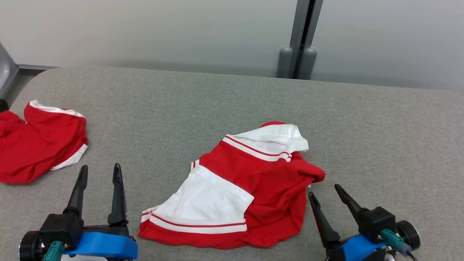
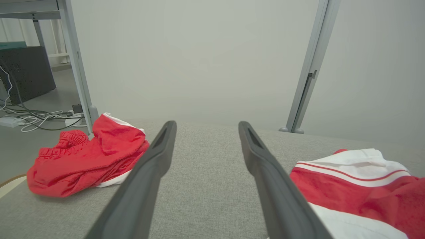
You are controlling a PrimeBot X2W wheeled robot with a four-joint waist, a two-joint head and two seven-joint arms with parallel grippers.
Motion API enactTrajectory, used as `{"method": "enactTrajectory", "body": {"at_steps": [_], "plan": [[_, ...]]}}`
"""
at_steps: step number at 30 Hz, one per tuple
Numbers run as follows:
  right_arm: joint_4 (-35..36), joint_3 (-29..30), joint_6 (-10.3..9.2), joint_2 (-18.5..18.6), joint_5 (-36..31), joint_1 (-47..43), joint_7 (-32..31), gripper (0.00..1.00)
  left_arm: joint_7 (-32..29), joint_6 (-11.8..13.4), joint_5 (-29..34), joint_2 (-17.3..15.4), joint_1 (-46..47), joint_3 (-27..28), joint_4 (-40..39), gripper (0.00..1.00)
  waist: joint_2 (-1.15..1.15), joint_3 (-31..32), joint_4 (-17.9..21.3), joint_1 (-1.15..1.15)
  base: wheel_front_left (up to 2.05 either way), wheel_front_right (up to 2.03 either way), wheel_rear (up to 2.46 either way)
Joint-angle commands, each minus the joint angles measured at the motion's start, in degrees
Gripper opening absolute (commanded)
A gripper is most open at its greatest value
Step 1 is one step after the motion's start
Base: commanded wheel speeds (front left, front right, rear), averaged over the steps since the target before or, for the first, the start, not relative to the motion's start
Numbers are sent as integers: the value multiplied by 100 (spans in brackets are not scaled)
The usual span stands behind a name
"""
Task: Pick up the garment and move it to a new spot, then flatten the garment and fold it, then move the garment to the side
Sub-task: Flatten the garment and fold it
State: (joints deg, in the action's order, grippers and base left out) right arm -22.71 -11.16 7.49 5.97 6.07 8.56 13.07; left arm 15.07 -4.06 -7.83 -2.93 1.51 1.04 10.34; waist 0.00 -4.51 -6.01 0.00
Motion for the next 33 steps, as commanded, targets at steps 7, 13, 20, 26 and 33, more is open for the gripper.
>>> {"method": "enactTrajectory", "body": {"at_steps": [7,13,20,26,33], "plan": [[-771,-522,1,104,-126,533,-346,100,15,-27,-23,7,128,-117,22,100,0,-110,-225,0,0,0,0],[-1592,-672,1,130,-119,934,-313,100,15,-10,-67,7,169,-165,48,100,0,-202,-366,0,0,0,0],[-2528,-846,1,90,48,1453,-62,0,15,47,-122,8,209,-193,48,100,0,-284,-422,0,0,0,0],[-2536,-529,1,84,243,1352,176,0,15,81,-165,7,116,-145,83,100,0,-221,-171,0,0,0,0],[-1285,195,1,145,660,326,216,0,15,88,-166,7,78,-168,83,100,0,-109,152,0,0,0,0]]}}
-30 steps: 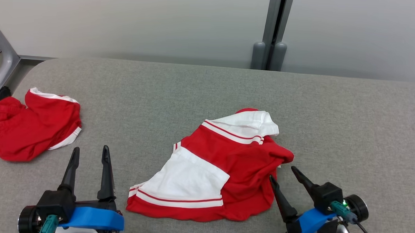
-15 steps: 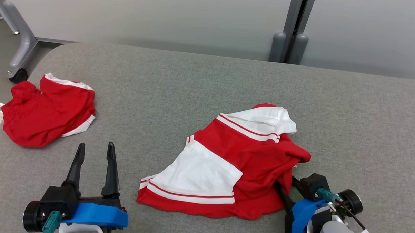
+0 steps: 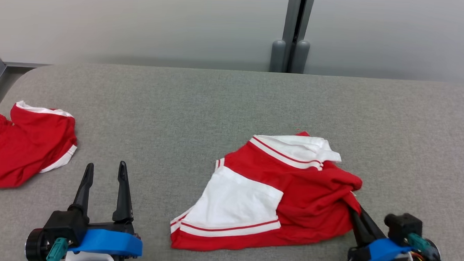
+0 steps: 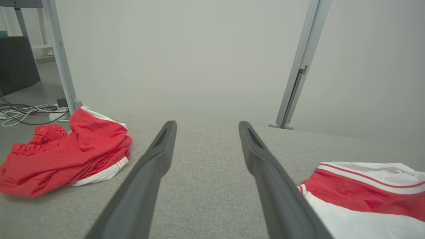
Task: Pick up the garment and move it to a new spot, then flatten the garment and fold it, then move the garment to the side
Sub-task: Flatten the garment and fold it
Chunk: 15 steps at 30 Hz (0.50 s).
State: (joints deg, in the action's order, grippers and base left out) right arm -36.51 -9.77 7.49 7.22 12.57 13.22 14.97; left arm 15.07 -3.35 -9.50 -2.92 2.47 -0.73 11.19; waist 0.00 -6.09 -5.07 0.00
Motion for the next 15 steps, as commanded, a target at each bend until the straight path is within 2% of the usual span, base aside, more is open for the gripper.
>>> {"method": "enactTrajectory", "body": {"at_steps": [1,5,8,9,10,15], "plan": [[330,196,1,11,45,-359,26,0,15,18,3,5,-15,9,3,100,0,54,86,0,0,0,0],[1226,743,1,-94,209,-1124,28,0,15,18,-18,6,-5,-8,-14,100,0,43,192,0,0,0,0],[1617,940,1,-165,168,-1523,-190,0,15,18,-33,6,-12,20,-18,100,0,21,292,0,0,0,0],[1738,984,1,-182,120,-1578,-220,43,15,18,-36,6,-11,27,-13,100,0,17,313,0,0,0,0],[1847,1016,1,-199,69,-1616,-249,100,15,11,-40,6,-8,33,-3,100,0,15,329,0,0,0,0],[2422,1269,1,-286,-171,-1715,-170,100,15,38,-8,6,-72,-2,-33,100,0,63,374,0,0,0,0]]}}
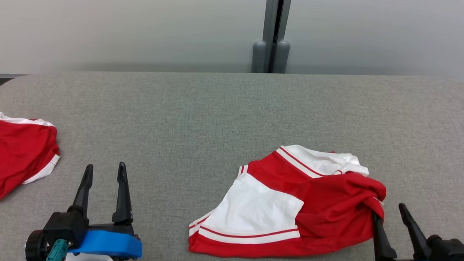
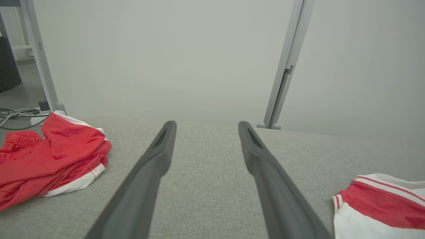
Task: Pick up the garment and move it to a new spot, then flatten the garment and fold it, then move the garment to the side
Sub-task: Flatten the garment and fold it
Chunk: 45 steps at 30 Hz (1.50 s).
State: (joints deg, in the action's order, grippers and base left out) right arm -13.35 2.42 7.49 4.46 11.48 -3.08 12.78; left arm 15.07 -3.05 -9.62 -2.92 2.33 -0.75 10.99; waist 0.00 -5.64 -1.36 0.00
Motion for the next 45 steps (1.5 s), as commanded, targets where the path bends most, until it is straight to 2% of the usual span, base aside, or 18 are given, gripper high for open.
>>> {"method": "enactTrajectory", "body": {"at_steps": [1,8,11,23,28,35,39,45], "plan": [[232,97,1,-21,-116,-95,62,100,15,9,18,5,-67,8,-12,100,0,39,4,0,0,0,0],[1066,85,1,-127,-229,30,157,100,15,-15,59,7,-140,74,-2,100,0,157,-3,0,0,0,0],[1095,-10,1,-139,-402,-16,19,100,15,-31,60,6,-186,70,20,100,0,204,-29,0,0,0,0],[886,-241,1,-156,-231,-47,171,100,15,-59,121,7,-228,92,40,100,0,245,-21,0,0,0,0],[761,-352,1,-156,-273,81,210,100,15,-164,218,-42,-30,-18,203,100,0,192,50,0,0,0,0],[622,-541,1,-152,-309,317,225,100,7,-370,264,-158,646,-533,775,100,0,79,291,0,0,0,0],[548,-642,1,-151,-313,508,235,100,-298,-449,206,-315,1566,-1215,1355,100,0,-103,577,0,0,0,0],[487,-680,1,-153,-240,692,243,100,-672,-442,-179,-554,2321,-2121,1825,100,0,-323,882,0,0,0,0]]}}
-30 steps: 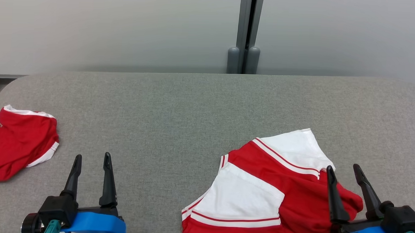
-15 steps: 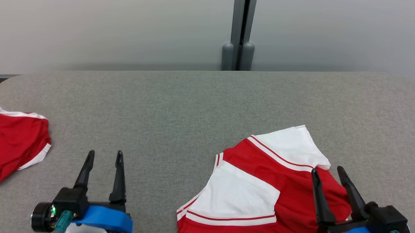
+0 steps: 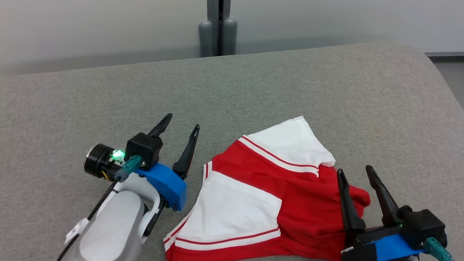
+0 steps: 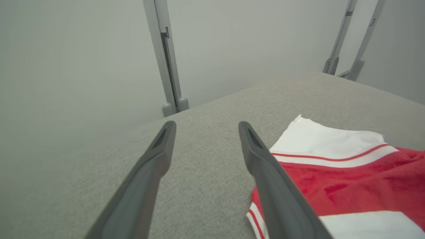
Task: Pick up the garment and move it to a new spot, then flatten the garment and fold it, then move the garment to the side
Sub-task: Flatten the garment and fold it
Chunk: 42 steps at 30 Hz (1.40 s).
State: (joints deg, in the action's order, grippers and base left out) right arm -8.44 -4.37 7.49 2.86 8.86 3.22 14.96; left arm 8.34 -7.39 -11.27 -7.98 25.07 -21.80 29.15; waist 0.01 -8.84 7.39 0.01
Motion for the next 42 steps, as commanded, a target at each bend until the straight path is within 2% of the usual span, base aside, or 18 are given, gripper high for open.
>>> {"method": "enactTrajectory", "body": {"at_steps": [1,14,22,25,26,27,28,30,35,42], "plan": [[-12,-21,1,7,31,95,27,100,-50,-8,-90,-111,187,-159,76,100,-1,-51,66,-1,0,0,0],[29,6,1,7,181,373,31,100,-788,-8,-1210,-632,1053,-2086,1034,100,-1,-479,553,-1,0,0,0],[19,29,1,6,200,425,31,100,-1067,-9,-1754,-783,1238,-3062,1368,100,-1,-539,634,-1,0,0,0],[-11,8,1,7,212,450,32,100,-1068,-9,-2021,-749,1217,-3311,1450,100,-1,-525,675,-1,0,0,0],[-7,11,1,7,220,456,32,100,-1018,-10,-2086,-745,1250,-3368,1482,89,-1,-524,683,-1,0,0,0],[-2,10,1,7,219,460,32,100,-984,-10,-2119,-735,1268,-3437,1514,30,-1,-520,689,-1,0,0,0],[3,8,1,7,220,458,32,100,-928,-9,-2160,-722,1273,-3484,1551,0,-1,-515,694,-1,0,0,0],[13,10,1,7,222,412,32,100,-696,-9,-2289,-670,1358,-3561,1687,0,-1,-479,671,-1,0,0,0],[-15,29,1,6,216,257,30,100,-90,34,-2456,-593,1443,-3324,2014,0,-1,-354,460,-1,0,0,0],[-94,68,1,7,144,162,28,100,432,190,-2662,-1012,1375,-2932,2288,0,-1,-116,58,-1,0,0,0]]}}
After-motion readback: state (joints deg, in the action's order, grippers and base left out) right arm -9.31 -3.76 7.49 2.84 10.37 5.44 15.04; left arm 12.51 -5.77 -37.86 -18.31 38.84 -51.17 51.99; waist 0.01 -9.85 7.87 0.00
